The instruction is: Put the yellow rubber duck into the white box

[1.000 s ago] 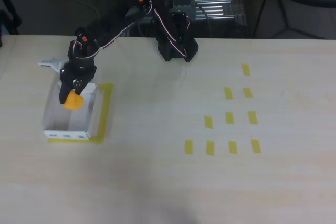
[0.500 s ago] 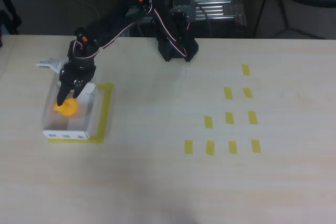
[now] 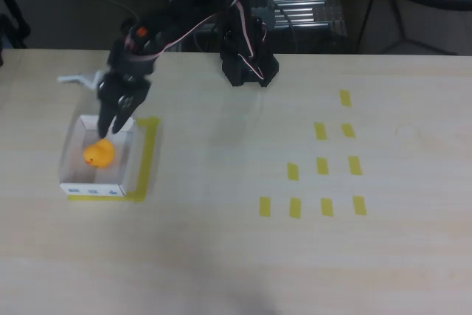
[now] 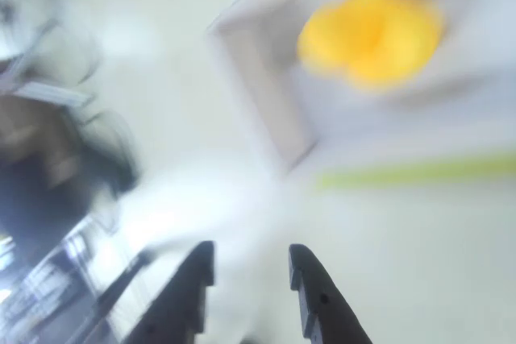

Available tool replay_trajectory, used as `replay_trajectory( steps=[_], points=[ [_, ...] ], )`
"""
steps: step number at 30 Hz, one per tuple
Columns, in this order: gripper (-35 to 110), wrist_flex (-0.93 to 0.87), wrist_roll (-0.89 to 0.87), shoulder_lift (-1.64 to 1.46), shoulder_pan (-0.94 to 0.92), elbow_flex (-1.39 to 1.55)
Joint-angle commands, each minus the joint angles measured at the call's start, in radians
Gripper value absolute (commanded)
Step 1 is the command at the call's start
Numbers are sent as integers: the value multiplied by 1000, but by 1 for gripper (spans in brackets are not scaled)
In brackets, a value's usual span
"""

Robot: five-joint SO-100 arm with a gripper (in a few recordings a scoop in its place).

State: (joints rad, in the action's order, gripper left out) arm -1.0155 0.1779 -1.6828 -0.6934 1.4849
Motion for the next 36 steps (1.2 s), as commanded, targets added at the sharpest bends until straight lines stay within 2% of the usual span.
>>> replay_trajectory(
  steps=[1,7,15,23,30,36],
  points=[
    [2,-91,-153,-410,187,-52],
    [0,-5,-380,-836,442,302],
    [0,204,-400,-1308,729,974],
    [0,156,-414,-1508,761,1335],
    [0,48,-439,-1620,776,1503],
    [0,49,-437,-1654,744,1589]
  ],
)
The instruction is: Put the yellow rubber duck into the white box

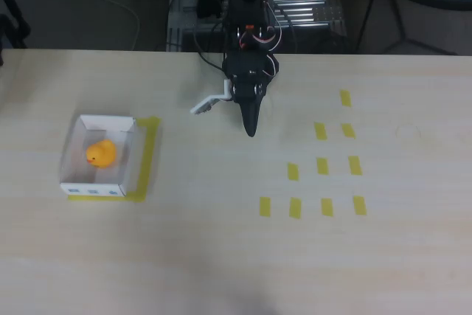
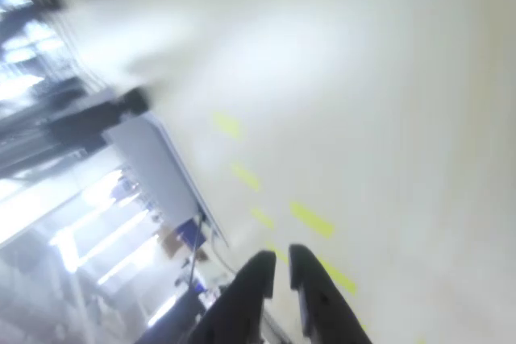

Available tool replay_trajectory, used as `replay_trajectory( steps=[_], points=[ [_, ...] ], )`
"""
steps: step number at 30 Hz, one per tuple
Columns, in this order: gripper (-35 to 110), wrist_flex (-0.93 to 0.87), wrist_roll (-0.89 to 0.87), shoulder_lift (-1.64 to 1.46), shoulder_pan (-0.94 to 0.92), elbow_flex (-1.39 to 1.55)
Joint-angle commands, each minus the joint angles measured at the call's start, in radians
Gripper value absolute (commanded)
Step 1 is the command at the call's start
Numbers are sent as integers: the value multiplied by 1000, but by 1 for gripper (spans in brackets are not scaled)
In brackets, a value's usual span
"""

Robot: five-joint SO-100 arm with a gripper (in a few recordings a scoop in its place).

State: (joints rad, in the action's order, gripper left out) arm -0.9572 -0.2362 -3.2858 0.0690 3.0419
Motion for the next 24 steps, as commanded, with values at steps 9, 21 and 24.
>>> replay_trajectory(
  steps=[9,21,24],
  points=[
    [0,-34,-21,-51,-23,26],
    [0,-34,-20,-51,-23,26],
    [0,-34,-20,-51,-23,26]
  ],
)
